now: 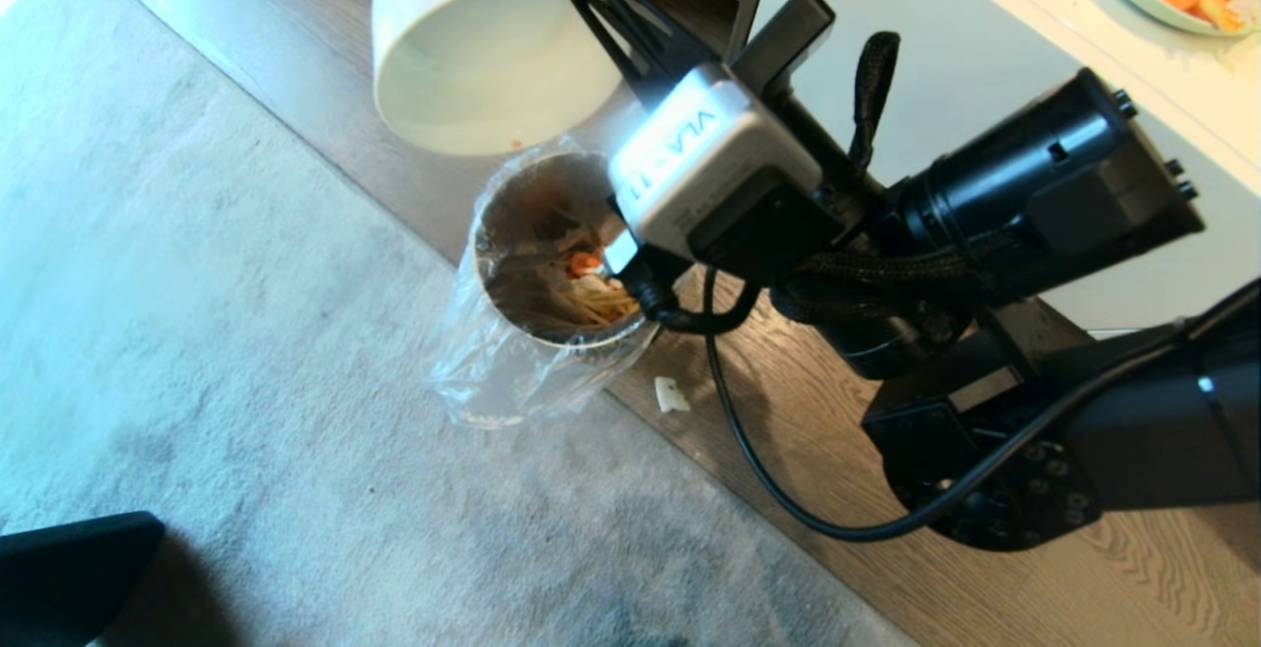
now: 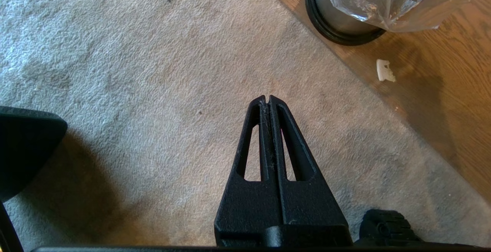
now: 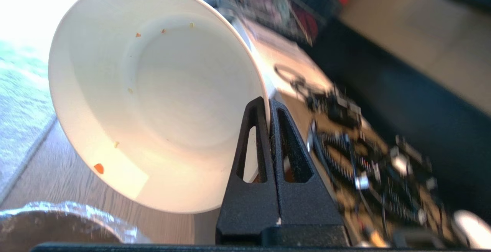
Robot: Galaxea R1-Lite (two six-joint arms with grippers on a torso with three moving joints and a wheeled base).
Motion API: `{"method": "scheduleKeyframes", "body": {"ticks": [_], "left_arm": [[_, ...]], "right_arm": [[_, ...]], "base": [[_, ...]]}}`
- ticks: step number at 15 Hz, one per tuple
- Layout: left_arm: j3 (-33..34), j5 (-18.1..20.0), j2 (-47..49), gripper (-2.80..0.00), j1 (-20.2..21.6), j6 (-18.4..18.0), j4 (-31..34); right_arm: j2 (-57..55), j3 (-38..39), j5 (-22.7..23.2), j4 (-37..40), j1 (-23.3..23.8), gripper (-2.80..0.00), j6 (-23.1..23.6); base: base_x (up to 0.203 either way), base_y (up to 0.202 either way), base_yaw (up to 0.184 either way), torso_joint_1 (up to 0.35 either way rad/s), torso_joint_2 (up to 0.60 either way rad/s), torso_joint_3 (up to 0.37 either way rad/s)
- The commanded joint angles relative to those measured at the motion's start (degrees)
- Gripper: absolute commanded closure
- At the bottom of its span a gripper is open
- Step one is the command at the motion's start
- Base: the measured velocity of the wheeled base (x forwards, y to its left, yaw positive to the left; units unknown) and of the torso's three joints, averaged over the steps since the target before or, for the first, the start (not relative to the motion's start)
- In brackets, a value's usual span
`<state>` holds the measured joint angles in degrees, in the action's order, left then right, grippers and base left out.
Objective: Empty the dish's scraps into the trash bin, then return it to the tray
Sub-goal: Pour the leftover food from the bowl into the trash can, then put the bowl back to the table
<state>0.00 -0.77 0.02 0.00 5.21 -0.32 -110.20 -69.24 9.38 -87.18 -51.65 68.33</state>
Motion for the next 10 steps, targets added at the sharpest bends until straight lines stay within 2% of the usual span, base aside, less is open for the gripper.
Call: {"method": "scheduleKeyframes", "body": {"ticks": [1, 5, 7, 10], "left_arm": [[0.0, 0.0, 0.0, 0.0, 0.0, 0.1, 0.0], [0.0, 0.0, 0.0, 0.0, 0.0, 0.1, 0.0], [0.0, 0.0, 0.0, 0.0, 0.0, 0.1, 0.0], [0.0, 0.0, 0.0, 0.0, 0.0, 0.1, 0.0]], "right_arm": [[0.6, 0.5, -8.9, -2.6, 0.0, 0.0, -1.8], [3.1, 5.0, -22.5, -2.0, 0.9, 0.0, -7.0], [5.1, 8.5, -24.5, -0.4, 2.5, 0.0, -9.8], [7.9, 12.3, -24.8, 1.6, 5.5, 0.0, -13.5]], "base": [[0.0, 0.0, 0.0, 0.0, 0.0, 0.0], [0.0, 0.0, 0.0, 0.0, 0.0, 0.0], [0.0, 0.0, 0.0, 0.0, 0.0, 0.0], [0.0, 0.0, 0.0, 0.0, 0.0, 0.0]]}}
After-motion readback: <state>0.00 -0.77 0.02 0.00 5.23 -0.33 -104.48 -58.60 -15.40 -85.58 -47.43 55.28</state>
